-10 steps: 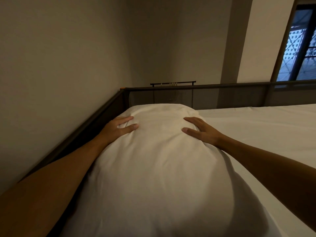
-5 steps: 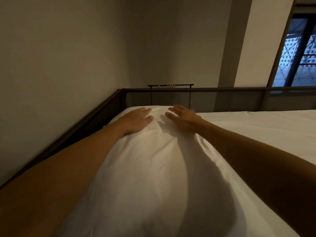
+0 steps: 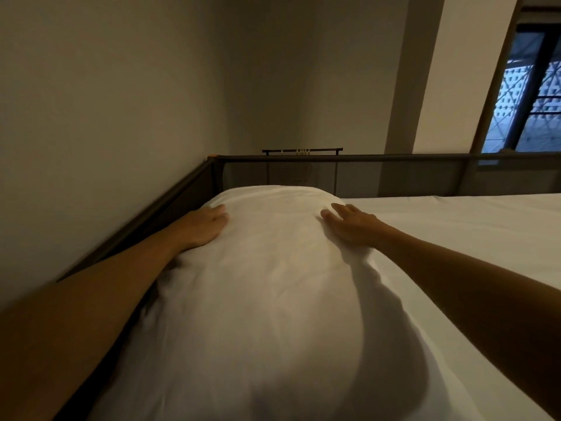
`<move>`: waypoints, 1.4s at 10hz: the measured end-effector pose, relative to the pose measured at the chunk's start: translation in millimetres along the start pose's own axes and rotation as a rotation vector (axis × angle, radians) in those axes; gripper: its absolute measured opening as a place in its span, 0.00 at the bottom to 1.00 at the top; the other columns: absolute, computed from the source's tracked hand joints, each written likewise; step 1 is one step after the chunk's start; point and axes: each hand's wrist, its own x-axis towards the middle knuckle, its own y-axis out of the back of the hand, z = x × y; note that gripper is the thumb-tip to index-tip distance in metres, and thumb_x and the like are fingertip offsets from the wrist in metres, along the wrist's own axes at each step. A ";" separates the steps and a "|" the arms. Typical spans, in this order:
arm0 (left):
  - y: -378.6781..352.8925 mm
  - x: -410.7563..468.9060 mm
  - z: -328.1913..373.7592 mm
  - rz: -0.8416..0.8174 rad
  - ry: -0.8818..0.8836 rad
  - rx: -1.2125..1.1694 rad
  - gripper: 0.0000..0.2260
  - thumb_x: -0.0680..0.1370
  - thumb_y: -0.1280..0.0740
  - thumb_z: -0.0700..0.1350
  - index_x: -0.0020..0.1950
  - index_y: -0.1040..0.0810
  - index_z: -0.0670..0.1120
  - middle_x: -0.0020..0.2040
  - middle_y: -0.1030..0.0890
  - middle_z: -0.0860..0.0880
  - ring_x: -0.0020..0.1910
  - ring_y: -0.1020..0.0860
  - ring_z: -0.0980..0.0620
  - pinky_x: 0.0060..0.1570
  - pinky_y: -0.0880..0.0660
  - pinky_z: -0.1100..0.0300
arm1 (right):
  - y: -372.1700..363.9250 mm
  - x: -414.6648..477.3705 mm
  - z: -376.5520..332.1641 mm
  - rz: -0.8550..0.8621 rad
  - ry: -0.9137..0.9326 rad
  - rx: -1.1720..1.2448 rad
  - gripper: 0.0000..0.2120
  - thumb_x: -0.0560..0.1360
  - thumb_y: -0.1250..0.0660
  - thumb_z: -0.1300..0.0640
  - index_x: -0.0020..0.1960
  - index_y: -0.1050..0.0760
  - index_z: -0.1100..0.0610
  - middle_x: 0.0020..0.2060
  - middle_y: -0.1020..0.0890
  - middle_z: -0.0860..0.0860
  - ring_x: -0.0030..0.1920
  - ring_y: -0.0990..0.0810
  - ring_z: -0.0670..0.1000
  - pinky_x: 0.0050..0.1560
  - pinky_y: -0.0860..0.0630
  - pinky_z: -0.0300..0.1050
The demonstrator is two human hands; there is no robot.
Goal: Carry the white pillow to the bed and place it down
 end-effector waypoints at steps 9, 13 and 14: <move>-1.1 -110.2 76.6 -0.175 -0.162 0.308 0.32 0.76 0.56 0.68 0.76 0.62 0.59 0.80 0.60 0.48 0.78 0.56 0.43 0.74 0.56 0.45 | 10.9 -148.0 -37.9 -0.069 0.196 -0.039 0.44 0.66 0.60 0.25 0.79 0.56 0.43 0.80 0.57 0.52 0.78 0.54 0.62 0.72 0.52 0.65; 107.0 -197.6 75.1 -0.281 0.066 0.425 0.19 0.77 0.40 0.59 0.63 0.23 0.52 0.63 0.23 0.47 0.57 0.22 0.46 0.52 0.22 0.48 | 87.7 -214.5 -16.8 -0.274 0.209 -0.190 0.26 0.76 0.41 0.38 0.69 0.27 0.51 0.66 0.23 0.50 0.63 0.23 0.50 0.68 0.34 0.51; 135.1 -233.0 65.3 0.018 -0.081 -0.137 0.14 0.74 0.37 0.63 0.53 0.20 0.59 0.48 0.16 0.54 0.43 0.16 0.51 0.36 0.19 0.54 | 125.3 -244.2 -10.9 -0.104 0.344 0.117 0.09 0.76 0.38 0.47 0.49 0.20 0.46 0.43 0.14 0.44 0.43 0.15 0.44 0.51 0.22 0.47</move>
